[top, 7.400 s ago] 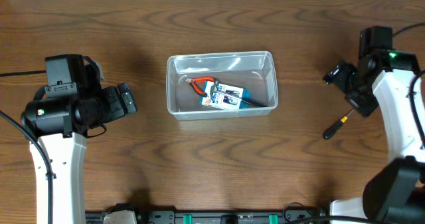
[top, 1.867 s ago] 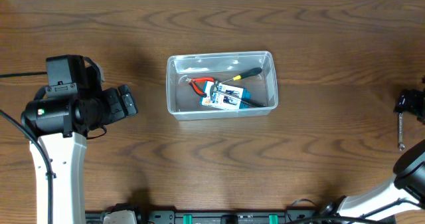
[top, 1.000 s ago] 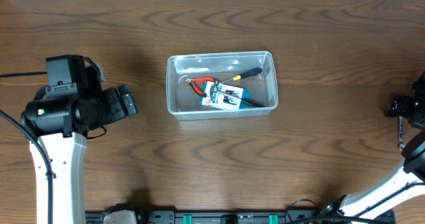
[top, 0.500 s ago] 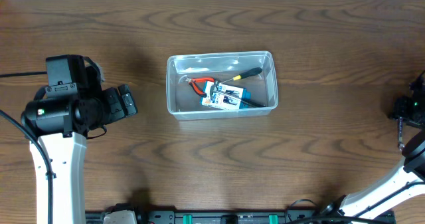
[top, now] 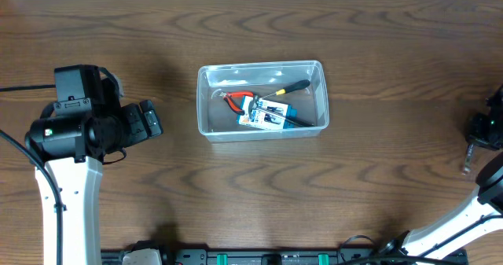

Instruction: Pack container

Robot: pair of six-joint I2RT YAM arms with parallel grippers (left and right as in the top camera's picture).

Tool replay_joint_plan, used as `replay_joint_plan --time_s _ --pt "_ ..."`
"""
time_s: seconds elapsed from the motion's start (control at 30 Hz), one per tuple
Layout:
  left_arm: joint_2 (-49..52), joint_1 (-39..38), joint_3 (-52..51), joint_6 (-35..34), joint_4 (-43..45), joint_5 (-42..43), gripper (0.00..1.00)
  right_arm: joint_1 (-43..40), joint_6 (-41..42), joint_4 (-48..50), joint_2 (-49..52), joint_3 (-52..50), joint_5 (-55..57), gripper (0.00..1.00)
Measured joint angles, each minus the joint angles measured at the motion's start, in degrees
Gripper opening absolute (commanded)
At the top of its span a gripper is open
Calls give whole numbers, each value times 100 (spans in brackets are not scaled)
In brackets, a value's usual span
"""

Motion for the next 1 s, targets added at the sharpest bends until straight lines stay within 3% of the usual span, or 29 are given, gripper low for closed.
replay_joint_plan --time_s 0.1,0.57,0.83,1.0 --pt "0 0 0 0 0 0 96 0 -13 2 0 2 0 1" --pt "0 0 0 0 0 0 96 313 -11 -249 -2 92 -262 1" --pt "0 0 0 0 2 0 96 1832 -151 -1005 -487 1193 -343 1" --pt "0 0 0 0 0 0 96 3346 -518 -1246 -1198 2057 -376 1"
